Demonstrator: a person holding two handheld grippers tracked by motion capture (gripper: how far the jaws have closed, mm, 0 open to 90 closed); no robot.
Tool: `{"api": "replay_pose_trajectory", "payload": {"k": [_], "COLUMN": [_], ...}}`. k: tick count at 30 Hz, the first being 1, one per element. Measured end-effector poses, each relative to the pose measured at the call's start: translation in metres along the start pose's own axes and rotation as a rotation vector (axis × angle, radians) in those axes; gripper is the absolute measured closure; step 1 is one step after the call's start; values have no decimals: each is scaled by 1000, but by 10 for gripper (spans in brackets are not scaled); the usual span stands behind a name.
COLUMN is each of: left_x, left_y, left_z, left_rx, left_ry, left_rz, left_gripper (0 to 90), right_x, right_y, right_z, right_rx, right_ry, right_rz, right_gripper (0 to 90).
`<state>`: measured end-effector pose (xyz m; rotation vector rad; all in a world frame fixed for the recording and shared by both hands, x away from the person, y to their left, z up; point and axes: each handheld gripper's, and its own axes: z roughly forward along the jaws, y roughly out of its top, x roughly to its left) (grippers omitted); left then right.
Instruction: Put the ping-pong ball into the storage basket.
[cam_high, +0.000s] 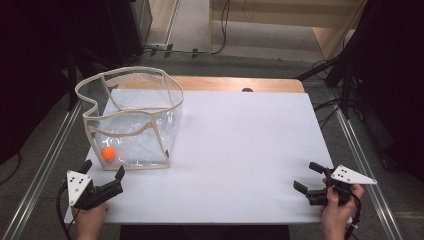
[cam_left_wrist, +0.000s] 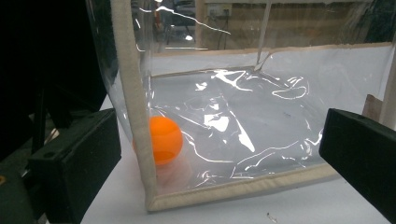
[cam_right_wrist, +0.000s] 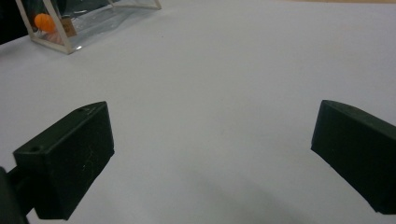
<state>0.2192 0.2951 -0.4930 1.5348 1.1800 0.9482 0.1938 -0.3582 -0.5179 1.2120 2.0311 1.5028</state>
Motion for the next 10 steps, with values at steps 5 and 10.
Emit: {"api": "replay_pose_trajectory", "payload": {"k": [5,10], "left_x": [0,0], "left_y": [0,0], "left_z": [0,0], "left_rx": [-1,-1], "left_ry": [0,2], "left_rz": [-1,0], "left_gripper": [0,0], "right_x": [0,1], "right_y": [0,0], "right_z": [1,3], "right_rx": [10,35], "right_ry": [-9,-30], "right_rz": [9,0], "right_gripper": [0,0]}}
